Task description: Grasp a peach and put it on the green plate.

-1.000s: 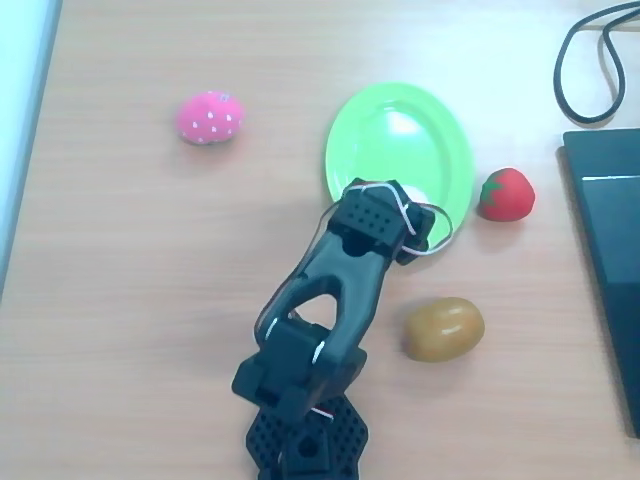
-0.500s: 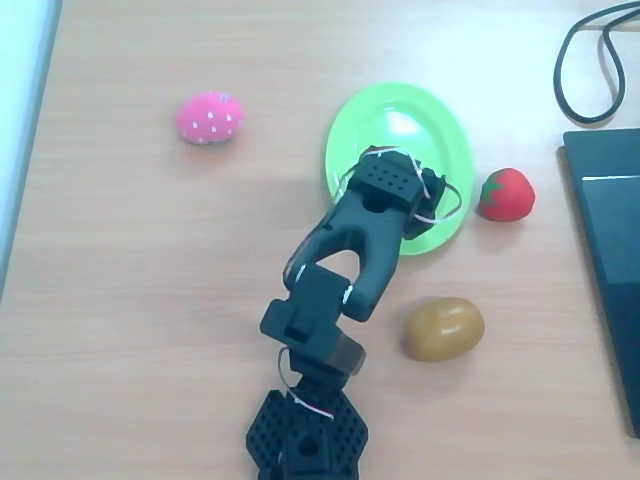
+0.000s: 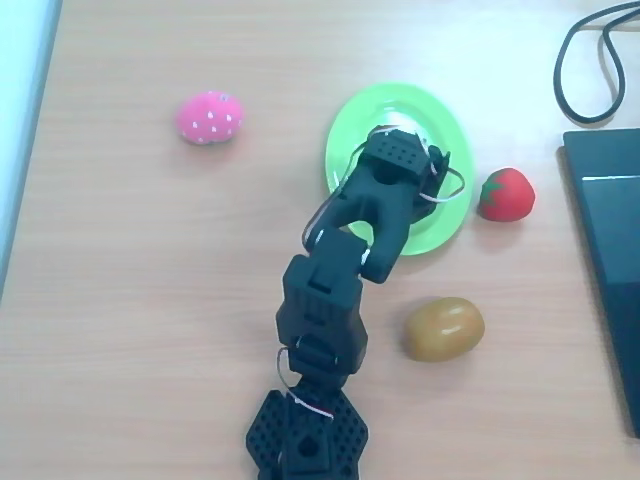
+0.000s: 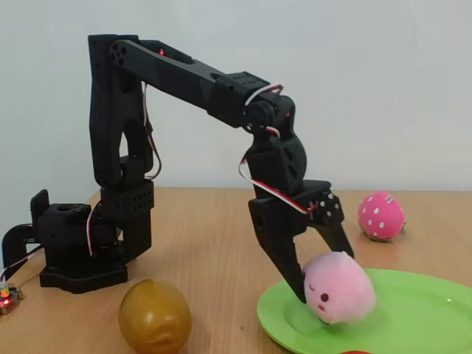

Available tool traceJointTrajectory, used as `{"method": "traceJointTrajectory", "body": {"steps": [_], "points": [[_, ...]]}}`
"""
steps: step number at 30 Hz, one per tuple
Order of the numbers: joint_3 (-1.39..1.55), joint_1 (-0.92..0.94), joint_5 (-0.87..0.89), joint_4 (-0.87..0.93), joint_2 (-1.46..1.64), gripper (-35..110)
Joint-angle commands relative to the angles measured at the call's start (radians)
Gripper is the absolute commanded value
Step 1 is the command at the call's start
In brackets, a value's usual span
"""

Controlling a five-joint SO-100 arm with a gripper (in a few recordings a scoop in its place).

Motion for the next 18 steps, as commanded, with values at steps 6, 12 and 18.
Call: {"method": "traceJointTrajectory", "body": {"steps": [6,12,18], "points": [[-0.087,0.006,-0.011,-0.002,-0.067,27],[-0.097,0.005,-0.011,-0.002,-0.097,32],[-0.084,0.005,-0.011,-0.002,-0.091,34]]}}
